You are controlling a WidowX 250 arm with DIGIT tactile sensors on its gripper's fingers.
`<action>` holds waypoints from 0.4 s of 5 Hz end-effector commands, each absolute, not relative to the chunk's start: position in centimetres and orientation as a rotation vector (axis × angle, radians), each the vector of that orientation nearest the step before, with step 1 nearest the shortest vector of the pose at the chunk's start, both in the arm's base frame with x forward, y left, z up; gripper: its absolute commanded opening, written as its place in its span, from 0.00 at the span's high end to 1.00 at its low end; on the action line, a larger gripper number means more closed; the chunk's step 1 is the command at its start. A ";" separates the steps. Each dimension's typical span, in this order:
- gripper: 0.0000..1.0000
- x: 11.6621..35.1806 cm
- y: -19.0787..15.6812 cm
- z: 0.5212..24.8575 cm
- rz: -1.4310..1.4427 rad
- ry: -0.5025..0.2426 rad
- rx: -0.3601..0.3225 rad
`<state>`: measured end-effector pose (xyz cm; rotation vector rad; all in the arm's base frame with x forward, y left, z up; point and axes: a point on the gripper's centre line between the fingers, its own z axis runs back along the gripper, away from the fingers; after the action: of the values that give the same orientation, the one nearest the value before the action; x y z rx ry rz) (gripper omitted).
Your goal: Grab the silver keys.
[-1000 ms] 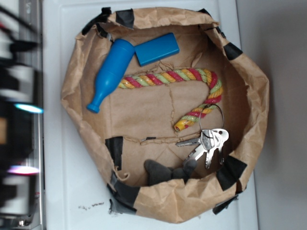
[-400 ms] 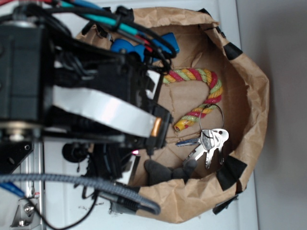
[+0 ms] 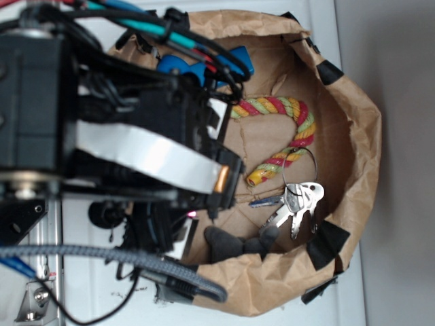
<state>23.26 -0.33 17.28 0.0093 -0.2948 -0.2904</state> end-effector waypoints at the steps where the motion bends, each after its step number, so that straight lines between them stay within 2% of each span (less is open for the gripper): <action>1: 0.00 24.2 1.7 17.3 -0.670 -0.307 -0.012; 2: 0.00 24.6 3.1 17.1 -0.769 -0.316 -0.018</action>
<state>24.13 2.77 15.55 -0.0484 -0.2724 -0.7871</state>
